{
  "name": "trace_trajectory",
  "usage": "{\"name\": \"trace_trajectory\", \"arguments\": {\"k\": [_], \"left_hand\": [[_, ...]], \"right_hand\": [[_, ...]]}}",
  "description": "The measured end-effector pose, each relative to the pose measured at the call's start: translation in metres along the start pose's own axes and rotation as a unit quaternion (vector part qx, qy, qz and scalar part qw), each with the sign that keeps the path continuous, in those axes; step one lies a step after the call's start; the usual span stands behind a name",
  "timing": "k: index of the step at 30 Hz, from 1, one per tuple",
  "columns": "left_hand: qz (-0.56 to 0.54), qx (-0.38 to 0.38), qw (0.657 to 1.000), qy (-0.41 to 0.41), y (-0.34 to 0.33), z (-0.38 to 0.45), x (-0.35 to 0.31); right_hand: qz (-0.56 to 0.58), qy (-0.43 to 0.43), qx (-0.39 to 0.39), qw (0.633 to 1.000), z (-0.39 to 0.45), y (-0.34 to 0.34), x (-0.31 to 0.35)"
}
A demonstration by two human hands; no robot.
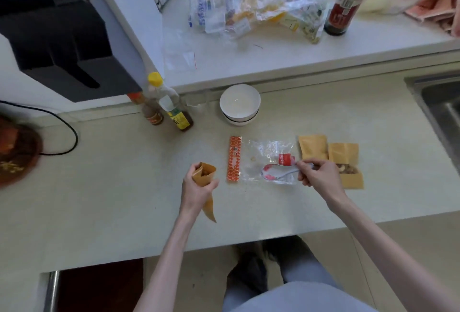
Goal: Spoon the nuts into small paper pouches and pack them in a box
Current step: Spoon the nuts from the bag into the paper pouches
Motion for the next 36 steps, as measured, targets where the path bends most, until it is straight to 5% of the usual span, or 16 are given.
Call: {"name": "trace_trajectory", "arguments": {"k": [11, 21, 30, 36], "left_hand": [[-0.042, -0.094, 0.995, -0.011, 0.032, -0.028, -0.037], [-0.089, -0.198, 0.976, -0.016, 0.074, -0.064, -0.054], [-0.111, -0.263, 0.957, -0.052, 0.133, -0.082, -0.074], [-0.075, -0.268, 0.955, -0.101, 0.187, -0.071, -0.094]], "right_hand": [[-0.127, 0.177, 0.105, 0.970, 0.021, -0.043, 0.143], [-0.227, 0.387, 0.237, 0.862, 0.003, -0.142, 0.285], [-0.233, 0.509, 0.242, 0.792, -0.042, -0.237, 0.395], [-0.240, 0.544, 0.186, 0.782, -0.057, -0.288, 0.454]]}}
Point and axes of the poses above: each hand's wrist, its own z-axis towards the middle knuckle, its own y-axis out of the back of the hand, x = y × z, the point moved 10 cm from there along z, towards the middle knuckle, and after that the axes turned 4 degrees about x, right-handed, at the moved point
